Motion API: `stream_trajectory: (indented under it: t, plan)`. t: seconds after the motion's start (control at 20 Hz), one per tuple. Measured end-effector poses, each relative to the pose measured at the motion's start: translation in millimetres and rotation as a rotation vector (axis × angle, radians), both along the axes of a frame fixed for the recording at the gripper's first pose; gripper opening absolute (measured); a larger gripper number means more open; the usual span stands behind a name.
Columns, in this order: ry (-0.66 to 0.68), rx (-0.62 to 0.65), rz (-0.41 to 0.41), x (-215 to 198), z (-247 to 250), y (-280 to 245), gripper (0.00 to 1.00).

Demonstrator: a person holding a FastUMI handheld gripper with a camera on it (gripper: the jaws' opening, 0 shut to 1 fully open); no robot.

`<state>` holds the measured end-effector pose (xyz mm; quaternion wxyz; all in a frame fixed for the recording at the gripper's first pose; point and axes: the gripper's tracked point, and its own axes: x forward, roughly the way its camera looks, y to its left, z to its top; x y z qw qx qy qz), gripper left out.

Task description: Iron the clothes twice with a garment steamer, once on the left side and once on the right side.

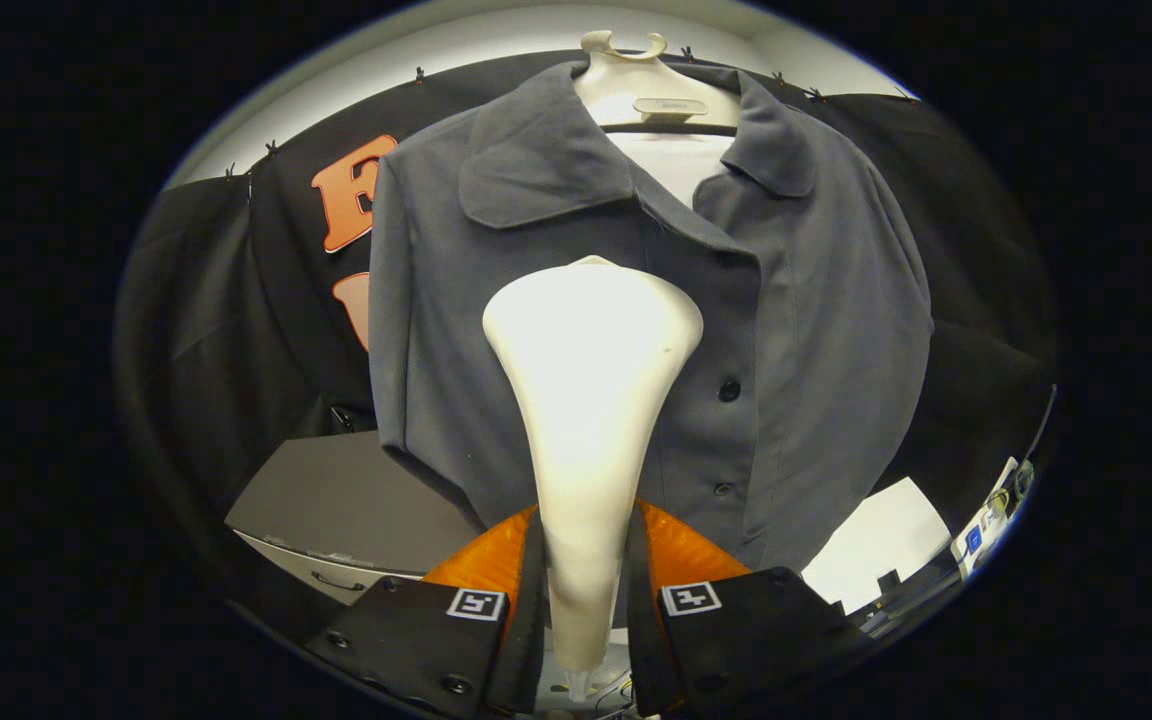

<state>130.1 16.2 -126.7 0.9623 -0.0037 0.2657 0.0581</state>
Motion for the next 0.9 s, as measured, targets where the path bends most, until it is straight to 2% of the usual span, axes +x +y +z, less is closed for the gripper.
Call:
stream_trajectory:
  t: [0.9]
  plan:
    - [0.139,-0.011,-0.004,-19,-74,-19,0.43]
